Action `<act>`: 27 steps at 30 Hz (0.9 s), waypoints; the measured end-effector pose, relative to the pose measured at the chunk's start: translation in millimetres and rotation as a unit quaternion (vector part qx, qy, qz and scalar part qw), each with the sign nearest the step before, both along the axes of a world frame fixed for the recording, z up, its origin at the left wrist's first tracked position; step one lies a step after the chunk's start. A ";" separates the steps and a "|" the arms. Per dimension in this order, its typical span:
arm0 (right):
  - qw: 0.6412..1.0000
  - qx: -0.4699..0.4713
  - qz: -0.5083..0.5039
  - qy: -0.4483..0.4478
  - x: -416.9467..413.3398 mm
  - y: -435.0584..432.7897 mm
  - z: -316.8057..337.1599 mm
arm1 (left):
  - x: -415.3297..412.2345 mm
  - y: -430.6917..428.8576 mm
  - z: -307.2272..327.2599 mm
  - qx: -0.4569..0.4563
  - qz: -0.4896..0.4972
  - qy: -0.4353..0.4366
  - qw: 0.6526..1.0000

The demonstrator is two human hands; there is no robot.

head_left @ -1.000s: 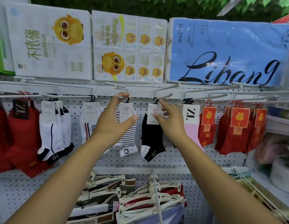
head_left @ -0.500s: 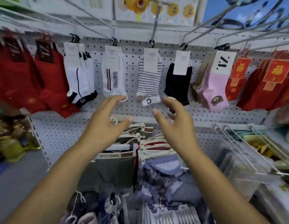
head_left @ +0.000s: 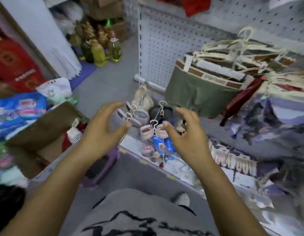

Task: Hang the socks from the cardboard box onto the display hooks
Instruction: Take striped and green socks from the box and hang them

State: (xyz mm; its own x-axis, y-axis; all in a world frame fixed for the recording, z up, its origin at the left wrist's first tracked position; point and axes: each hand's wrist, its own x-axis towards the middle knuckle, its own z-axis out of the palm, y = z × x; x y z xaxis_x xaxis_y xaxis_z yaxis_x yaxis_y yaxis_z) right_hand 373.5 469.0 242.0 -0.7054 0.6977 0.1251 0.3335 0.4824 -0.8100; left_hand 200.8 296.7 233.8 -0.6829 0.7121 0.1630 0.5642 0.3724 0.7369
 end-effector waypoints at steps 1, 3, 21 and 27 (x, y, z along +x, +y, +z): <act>1.000 -0.008 0.019 -0.014 -7.5 -17.7 -13.1 | -6.9 -26.0 -9.4 -0.016 0.018 -0.005 1.000; 0.998 -0.012 0.057 -0.028 -21.4 -50.5 -38.7 | -18.8 -75.3 -26.0 -0.055 0.050 -0.013 0.997; 0.932 -0.020 0.290 -0.216 -169.2 -159.9 -119.9 | -65.7 -289.0 -117.2 -0.216 0.374 -0.205 0.878; 0.891 -0.030 0.371 -0.261 -281.2 -169.3 -157.9 | -110.8 -287.2 -151.2 -0.187 0.439 -0.324 0.817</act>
State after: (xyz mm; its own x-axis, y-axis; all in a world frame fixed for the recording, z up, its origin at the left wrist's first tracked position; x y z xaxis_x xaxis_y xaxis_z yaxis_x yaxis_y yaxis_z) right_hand 92.3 299.7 84.2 -0.9265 0.0088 -0.3762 0.2784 0.6885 -0.6697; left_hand 90.1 9.5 82.5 -0.8142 -0.1820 -0.5513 -0.5046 0.6916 0.5168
